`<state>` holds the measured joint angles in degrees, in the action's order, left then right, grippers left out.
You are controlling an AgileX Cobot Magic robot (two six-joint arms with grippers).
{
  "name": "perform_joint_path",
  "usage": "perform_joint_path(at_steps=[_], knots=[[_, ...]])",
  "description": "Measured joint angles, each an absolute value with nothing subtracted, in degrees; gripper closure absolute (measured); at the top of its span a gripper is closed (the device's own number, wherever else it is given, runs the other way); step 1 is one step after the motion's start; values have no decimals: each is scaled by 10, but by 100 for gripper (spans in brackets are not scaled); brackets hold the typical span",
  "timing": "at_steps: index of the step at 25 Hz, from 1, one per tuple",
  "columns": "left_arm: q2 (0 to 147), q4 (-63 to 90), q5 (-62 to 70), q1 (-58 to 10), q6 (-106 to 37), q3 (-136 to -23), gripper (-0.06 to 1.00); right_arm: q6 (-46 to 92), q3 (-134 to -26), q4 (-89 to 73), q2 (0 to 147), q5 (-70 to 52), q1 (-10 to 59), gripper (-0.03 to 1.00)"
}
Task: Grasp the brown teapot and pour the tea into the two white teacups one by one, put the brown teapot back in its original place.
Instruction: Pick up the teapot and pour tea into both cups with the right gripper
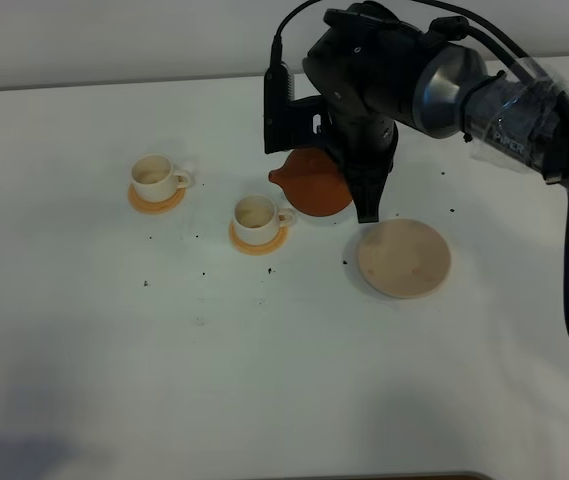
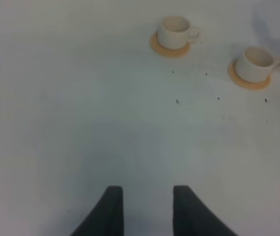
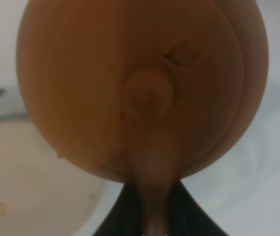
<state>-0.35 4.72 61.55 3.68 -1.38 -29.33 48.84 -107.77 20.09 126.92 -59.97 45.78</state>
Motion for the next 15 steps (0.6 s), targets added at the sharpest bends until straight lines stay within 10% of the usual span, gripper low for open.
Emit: perform_joint_path(at_steps=[15], knots=[[-4,47,616,37,-14,-293,69,488,-1082,292,1297,-593,491,88]])
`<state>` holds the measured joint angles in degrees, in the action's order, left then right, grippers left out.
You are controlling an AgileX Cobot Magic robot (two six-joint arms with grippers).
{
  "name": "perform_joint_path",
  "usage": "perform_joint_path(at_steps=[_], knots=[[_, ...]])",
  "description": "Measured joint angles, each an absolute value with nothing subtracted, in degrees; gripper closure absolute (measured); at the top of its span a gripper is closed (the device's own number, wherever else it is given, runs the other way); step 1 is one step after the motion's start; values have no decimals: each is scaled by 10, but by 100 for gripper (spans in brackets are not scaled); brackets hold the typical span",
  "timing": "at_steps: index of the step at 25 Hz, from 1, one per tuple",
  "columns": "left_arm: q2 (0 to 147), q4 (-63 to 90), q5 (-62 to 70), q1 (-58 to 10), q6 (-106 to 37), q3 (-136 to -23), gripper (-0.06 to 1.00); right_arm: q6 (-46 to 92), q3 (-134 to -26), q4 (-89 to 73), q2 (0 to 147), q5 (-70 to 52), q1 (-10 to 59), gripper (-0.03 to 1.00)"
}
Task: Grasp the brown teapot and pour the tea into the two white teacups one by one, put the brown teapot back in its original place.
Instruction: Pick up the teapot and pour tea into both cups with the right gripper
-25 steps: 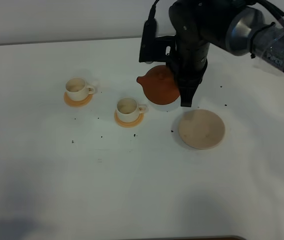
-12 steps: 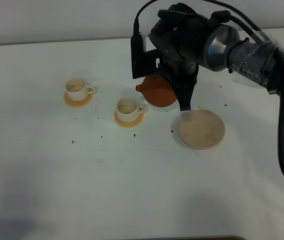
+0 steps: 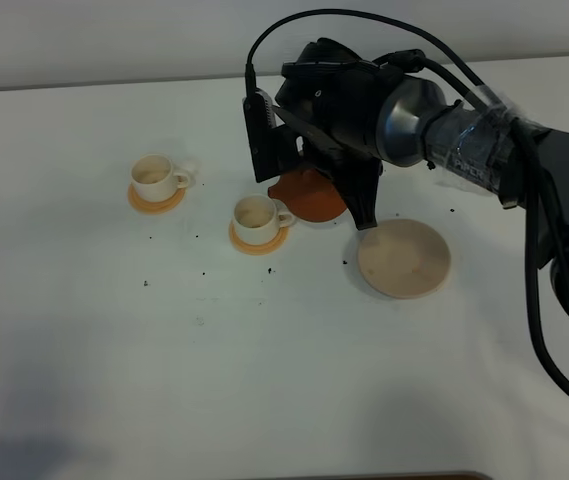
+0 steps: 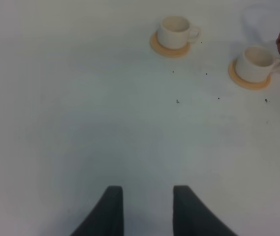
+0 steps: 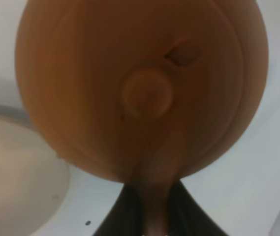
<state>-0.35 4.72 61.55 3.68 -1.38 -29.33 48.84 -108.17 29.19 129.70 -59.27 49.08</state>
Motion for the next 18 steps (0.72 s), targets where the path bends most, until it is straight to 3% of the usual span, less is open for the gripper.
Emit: perform_joint_path(at_steps=[18], knots=[[-4,47,616,37,-13,-293,69,489,-1082,372,1305,-593,519,88]])
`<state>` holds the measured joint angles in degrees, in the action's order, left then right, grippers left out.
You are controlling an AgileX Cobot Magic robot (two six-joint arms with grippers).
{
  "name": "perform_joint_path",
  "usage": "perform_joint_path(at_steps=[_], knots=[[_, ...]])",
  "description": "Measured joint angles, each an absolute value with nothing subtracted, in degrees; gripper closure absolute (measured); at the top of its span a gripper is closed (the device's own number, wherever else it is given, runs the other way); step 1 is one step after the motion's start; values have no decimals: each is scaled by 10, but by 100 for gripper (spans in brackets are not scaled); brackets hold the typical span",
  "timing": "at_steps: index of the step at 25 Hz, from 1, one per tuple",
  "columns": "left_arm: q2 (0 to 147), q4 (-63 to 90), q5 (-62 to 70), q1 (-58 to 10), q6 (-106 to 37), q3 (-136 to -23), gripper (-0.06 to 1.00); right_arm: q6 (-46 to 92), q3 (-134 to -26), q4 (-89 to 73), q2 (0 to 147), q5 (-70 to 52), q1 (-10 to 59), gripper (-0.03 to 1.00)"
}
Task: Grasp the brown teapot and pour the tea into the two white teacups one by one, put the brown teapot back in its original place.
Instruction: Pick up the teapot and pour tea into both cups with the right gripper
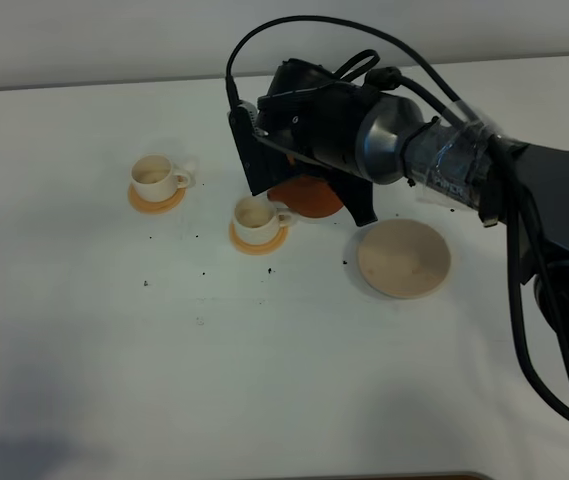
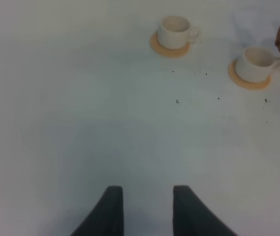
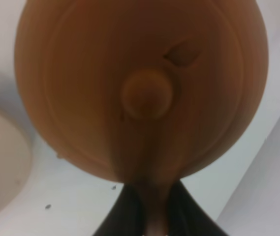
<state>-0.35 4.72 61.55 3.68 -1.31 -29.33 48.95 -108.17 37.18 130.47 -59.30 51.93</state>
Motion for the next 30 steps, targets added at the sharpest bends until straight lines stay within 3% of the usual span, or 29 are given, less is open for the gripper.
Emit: perform_joint_path(at_steps=[30], knots=[[-4,47,616,37,-14,-293,69,512,-1082,474,1311,-579,558,88]])
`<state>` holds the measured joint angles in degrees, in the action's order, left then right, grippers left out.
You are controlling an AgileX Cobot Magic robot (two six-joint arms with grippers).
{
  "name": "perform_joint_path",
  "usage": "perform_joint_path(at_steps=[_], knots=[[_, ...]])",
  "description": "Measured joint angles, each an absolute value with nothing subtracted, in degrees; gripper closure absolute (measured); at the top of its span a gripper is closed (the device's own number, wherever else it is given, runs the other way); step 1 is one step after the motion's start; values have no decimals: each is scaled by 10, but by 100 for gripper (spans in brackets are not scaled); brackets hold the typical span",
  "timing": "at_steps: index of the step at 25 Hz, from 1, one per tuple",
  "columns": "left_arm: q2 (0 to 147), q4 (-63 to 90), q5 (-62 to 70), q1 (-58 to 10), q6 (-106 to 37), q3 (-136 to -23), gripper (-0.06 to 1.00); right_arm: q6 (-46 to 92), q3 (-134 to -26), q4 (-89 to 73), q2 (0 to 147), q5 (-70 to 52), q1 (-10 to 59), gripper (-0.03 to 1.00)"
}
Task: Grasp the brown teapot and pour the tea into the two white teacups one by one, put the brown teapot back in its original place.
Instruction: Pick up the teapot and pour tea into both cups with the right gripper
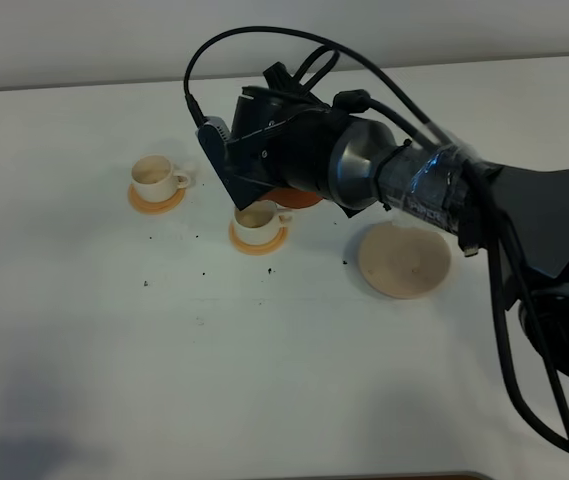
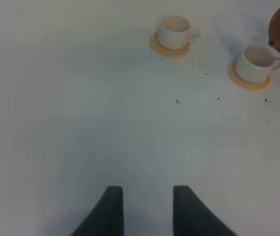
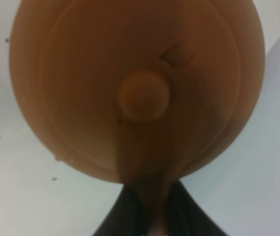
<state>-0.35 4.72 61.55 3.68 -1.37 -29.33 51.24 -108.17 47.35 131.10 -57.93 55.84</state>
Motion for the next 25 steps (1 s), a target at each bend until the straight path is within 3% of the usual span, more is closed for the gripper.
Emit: perform_joint_path(at_steps=[25], knots=[[-4,47,616,37,-13,-293,69,516,-1082,552,1325,-571,562,88]])
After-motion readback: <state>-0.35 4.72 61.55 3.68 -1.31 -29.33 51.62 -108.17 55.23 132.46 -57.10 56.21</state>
